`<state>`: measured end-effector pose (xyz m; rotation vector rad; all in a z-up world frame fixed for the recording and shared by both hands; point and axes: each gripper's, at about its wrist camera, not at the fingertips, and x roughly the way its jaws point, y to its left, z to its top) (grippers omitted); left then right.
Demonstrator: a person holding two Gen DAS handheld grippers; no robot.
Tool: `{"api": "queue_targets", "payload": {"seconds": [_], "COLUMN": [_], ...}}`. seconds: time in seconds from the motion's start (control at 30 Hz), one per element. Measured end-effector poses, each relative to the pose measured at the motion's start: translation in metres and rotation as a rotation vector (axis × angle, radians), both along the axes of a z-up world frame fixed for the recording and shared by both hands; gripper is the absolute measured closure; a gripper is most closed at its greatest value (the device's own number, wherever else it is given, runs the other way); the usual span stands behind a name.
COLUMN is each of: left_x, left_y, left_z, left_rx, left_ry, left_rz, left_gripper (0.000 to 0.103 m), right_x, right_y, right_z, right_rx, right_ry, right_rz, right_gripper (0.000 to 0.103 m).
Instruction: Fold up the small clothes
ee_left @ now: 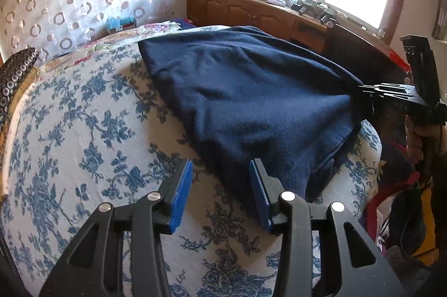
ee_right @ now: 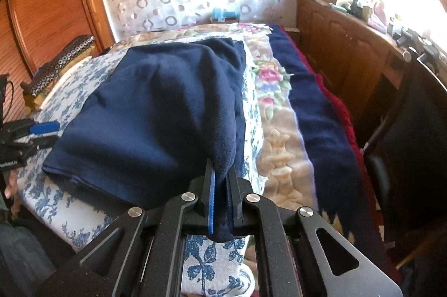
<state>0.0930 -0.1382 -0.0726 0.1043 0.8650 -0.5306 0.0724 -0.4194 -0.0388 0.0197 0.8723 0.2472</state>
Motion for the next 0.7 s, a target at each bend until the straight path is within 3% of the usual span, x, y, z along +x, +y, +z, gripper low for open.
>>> {"api": "queue_targets", "payload": {"seconds": [0.27,0.37,0.47,0.5,0.53,0.7], "left_x": [-0.007,-0.011,-0.011,-0.011,-0.01,-0.009], "left_y": [0.004,0.002,0.0,0.0,-0.002,-0.005], "left_z": [0.004,0.007,0.005,0.003,0.002,-0.007], "left_rx": [-0.027,-0.029,-0.03,-0.028,-0.025,-0.03], "left_ry": [0.002,-0.008,-0.005,0.0,0.007,0.043], "left_rz": [0.009,0.001,-0.008,-0.011,-0.013,-0.02], "left_gripper": [0.062,0.062,0.062,0.062,0.062,0.062], "right_x": [-0.005,-0.006,-0.01,-0.011,-0.013,-0.019], "right_y": [0.001,0.001,-0.001,-0.001,-0.002,0.01], "right_z": [-0.002,-0.001,0.007,0.009,0.013,0.024], "right_rx": [-0.012,-0.031,-0.03,-0.026,-0.021,-0.005], "right_ry": [-0.015,-0.023,-0.047,-0.058,-0.074,-0.112], "right_rz": [-0.009,-0.024,-0.043,-0.046,-0.047,-0.009], "right_gripper": [0.098,0.09,0.066,0.053,0.048,0.047]}}
